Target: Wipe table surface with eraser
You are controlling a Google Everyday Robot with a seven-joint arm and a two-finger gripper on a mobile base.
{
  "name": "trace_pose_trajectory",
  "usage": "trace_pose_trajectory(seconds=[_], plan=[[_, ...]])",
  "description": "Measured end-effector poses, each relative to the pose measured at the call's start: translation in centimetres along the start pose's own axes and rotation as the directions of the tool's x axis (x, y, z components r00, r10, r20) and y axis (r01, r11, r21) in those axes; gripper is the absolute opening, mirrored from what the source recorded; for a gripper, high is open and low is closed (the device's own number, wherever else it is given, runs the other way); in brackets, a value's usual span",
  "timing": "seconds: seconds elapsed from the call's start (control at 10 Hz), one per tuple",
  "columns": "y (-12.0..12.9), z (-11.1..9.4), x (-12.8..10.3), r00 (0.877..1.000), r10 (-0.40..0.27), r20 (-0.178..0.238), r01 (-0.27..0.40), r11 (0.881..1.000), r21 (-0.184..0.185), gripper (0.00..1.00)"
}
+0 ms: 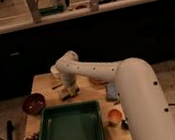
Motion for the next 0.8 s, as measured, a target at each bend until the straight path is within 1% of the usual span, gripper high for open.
trace_pose_trajectory(seconds=[0.2, 0.3, 0.5, 0.6, 0.8], plan=[[2.2, -0.4, 0.8, 1.000, -0.022, 0.001, 0.022, 0.999, -0.034, 0.00], [3.7, -0.6, 2.0, 1.000, -0.031, -0.004, 0.031, 0.998, -0.061, 0.00], [5.6, -1.1, 4.5, 1.000, -0.024, -0.019, 0.022, 0.996, -0.092, 0.00], [5.8, -1.3, 5.7, 0.999, -0.006, -0.033, 0.002, 0.996, -0.094, 0.00], [4.5, -1.2, 7.1, 0.998, 0.024, -0.055, -0.028, 0.996, -0.082, 0.00]])
